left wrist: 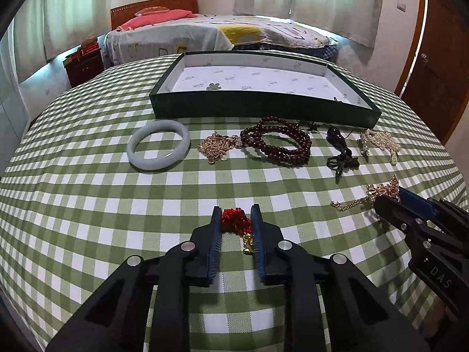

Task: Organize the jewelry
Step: 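Grasp the gold pearl brooch with the right tool while the left tool grasps the red flower charm, then carry the brooch and red charm into the tray while both tools open to release them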

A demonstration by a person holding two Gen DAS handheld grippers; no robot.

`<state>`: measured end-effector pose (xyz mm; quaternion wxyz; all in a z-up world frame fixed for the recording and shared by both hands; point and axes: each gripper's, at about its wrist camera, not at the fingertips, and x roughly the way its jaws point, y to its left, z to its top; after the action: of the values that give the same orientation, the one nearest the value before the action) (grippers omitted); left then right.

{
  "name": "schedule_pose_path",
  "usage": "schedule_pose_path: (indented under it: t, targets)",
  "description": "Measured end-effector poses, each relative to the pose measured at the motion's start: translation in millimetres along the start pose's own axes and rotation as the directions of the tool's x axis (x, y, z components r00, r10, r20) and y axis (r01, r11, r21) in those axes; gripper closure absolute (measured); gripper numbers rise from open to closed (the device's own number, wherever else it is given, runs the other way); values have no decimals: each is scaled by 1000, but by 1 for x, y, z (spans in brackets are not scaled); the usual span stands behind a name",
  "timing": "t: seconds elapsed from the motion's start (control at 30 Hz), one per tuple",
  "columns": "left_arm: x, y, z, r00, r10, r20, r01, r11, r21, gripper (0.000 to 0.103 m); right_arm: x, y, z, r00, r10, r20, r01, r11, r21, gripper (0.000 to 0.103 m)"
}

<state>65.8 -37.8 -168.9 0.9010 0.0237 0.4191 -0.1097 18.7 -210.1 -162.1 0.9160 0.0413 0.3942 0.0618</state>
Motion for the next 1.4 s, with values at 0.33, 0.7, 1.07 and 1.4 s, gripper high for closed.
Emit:
schedule_pose_path:
  t: [0.33,0.7,1.07,1.4]
  targets:
    - [-9,1,2,999,-29,35,29,1000,2,90,-6,4,2,999,10,31,-10,1000,-11,70]
    - [-24,9,11,996,-7,93,9,1000,-22,90,-23,11,11,997,18,80,-15,999,-34,70]
    - [-39,13,25,989,-3,149,8,1000,-29,90,-45,17,29,989,21,145,-14,998,-56,70]
    - [-50,8,53,979,-30,203,34,999,-19,90,-53,11,60,980,13,197,-4,999,-47,70]
